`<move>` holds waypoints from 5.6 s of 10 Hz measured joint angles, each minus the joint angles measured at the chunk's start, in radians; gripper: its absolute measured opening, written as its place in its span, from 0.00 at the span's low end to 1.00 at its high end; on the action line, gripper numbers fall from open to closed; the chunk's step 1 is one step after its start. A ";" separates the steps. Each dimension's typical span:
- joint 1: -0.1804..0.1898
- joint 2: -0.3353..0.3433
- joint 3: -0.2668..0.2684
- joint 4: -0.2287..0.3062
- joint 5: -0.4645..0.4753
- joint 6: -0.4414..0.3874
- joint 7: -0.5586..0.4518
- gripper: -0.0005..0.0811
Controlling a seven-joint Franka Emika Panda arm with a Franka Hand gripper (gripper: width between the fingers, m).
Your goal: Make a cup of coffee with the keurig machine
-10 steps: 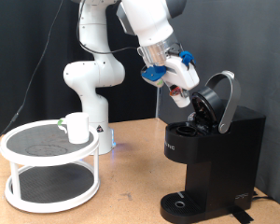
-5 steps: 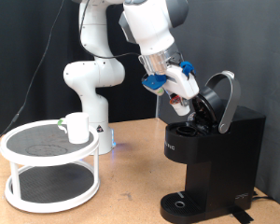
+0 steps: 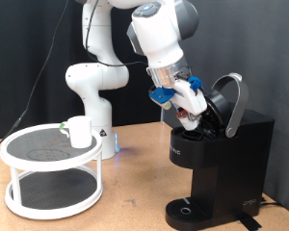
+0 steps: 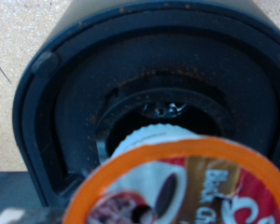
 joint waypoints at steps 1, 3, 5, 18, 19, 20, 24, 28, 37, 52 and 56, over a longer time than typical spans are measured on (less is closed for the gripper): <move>0.000 0.008 0.002 0.000 -0.001 0.007 0.000 0.47; 0.000 0.019 0.007 -0.001 -0.004 0.014 0.000 0.47; 0.000 0.029 0.011 -0.001 -0.009 0.018 0.000 0.47; -0.003 0.016 0.009 0.001 0.017 -0.041 -0.079 0.91; -0.005 0.003 0.009 0.001 0.015 -0.069 -0.091 0.91; -0.005 -0.009 0.009 -0.002 0.004 -0.092 -0.092 0.91; -0.005 -0.025 0.016 -0.024 -0.083 -0.159 -0.042 0.91; -0.005 -0.027 0.017 -0.040 -0.095 -0.156 -0.029 0.91; 0.001 -0.057 0.031 -0.043 -0.058 -0.196 -0.088 0.91; -0.026 -0.246 -0.063 -0.114 0.176 -0.026 -0.152 0.91; -0.031 -0.287 -0.109 -0.030 0.207 -0.119 -0.146 0.91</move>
